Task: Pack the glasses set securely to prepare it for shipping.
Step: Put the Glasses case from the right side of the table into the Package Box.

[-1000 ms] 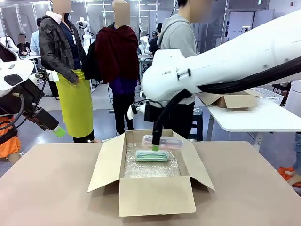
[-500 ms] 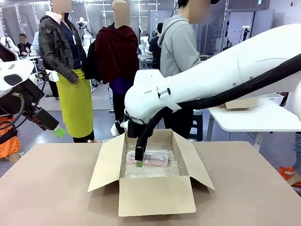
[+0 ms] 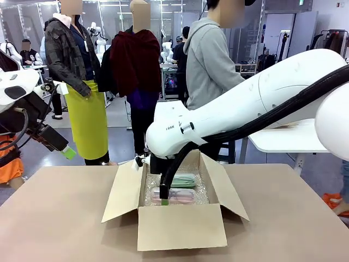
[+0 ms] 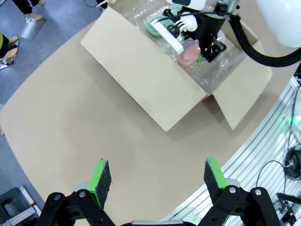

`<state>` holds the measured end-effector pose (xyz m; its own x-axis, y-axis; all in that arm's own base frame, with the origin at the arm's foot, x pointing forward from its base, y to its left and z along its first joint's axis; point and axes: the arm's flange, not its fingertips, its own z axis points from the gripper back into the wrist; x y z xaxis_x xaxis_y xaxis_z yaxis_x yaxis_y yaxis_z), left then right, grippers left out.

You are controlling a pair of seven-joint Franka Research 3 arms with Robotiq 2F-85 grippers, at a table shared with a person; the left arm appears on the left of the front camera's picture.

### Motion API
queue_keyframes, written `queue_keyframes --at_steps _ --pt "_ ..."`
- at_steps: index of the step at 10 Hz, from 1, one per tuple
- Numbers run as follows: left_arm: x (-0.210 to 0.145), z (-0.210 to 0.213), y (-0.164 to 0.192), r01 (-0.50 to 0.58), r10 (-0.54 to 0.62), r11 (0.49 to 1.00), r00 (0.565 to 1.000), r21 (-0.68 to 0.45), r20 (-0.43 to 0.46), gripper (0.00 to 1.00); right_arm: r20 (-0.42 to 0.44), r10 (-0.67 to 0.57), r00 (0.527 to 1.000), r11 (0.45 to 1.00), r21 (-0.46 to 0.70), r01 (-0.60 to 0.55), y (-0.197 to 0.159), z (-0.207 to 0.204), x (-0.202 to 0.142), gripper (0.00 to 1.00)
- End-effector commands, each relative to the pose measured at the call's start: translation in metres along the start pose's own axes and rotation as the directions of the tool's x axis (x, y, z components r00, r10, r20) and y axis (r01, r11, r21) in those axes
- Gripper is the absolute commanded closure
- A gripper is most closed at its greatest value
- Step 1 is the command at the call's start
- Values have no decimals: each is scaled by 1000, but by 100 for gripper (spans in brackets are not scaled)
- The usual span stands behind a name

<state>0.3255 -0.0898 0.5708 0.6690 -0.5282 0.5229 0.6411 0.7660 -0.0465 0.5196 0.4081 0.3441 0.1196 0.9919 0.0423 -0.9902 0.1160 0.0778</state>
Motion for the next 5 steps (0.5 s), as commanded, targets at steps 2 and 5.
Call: queue_keyframes --at_steps 2,5 --pt "1 1 2 9 -9 1000 1000 -13 24 0 -26 -4 1000 1000 12 5 -1 -2 -2 35" --pt "1 1 2 9 -9 1000 1000 -13 24 0 -24 -8 1000 1000 12 9 -1 0 -6 0"
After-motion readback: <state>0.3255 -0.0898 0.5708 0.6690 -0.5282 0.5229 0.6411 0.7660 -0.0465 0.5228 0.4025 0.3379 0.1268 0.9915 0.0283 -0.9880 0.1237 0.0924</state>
